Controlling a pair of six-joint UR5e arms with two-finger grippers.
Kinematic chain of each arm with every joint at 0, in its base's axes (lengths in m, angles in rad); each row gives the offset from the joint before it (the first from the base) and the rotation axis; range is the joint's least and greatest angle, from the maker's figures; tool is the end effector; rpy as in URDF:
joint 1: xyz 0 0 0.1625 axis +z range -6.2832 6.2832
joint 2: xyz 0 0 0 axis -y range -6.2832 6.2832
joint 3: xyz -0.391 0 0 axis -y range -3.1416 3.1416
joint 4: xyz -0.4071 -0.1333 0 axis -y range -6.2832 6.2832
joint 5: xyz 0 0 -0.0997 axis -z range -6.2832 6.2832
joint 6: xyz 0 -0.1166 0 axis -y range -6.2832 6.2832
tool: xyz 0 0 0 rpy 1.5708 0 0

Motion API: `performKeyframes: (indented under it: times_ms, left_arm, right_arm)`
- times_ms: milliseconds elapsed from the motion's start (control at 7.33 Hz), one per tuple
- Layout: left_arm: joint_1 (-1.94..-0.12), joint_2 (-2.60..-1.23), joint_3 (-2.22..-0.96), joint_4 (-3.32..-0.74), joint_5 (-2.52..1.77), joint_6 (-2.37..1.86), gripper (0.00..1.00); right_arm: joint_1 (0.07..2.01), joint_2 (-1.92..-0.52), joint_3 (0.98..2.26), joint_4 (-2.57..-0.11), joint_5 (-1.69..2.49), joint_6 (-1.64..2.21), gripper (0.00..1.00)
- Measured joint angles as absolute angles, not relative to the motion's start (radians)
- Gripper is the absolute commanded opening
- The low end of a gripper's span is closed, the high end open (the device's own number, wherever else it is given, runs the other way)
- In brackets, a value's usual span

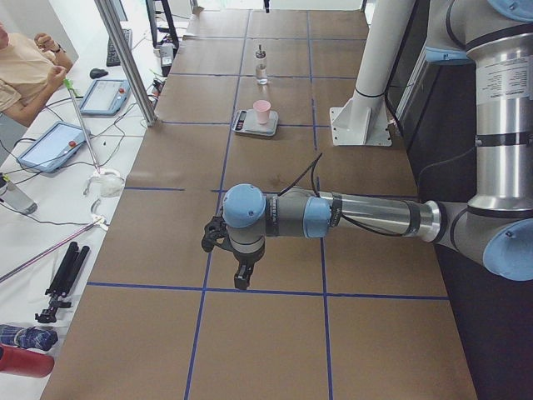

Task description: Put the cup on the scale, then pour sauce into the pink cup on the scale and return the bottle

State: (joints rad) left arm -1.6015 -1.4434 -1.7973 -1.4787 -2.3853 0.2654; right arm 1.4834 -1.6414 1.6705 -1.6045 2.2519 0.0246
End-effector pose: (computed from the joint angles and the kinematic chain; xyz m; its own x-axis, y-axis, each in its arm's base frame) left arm -0.0625 -0.4540 0.5894 0.6701 0.2468 -0.7001 -0.1503 0.9687 0.1976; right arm 0.0179 -0.4820 0.6317 0.7761 -0.0404 0.6293 0.0682 0.9975 -0.0201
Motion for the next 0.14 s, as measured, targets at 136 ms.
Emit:
performKeyframes:
  times_ms: [136]
  left_arm:
    - [-1.601,-1.443,-1.798,-1.479,-2.385,0.265,1.00]
  right_arm:
    - [1.483,-1.641,1.671,-1.605,2.252,0.025,1.00]
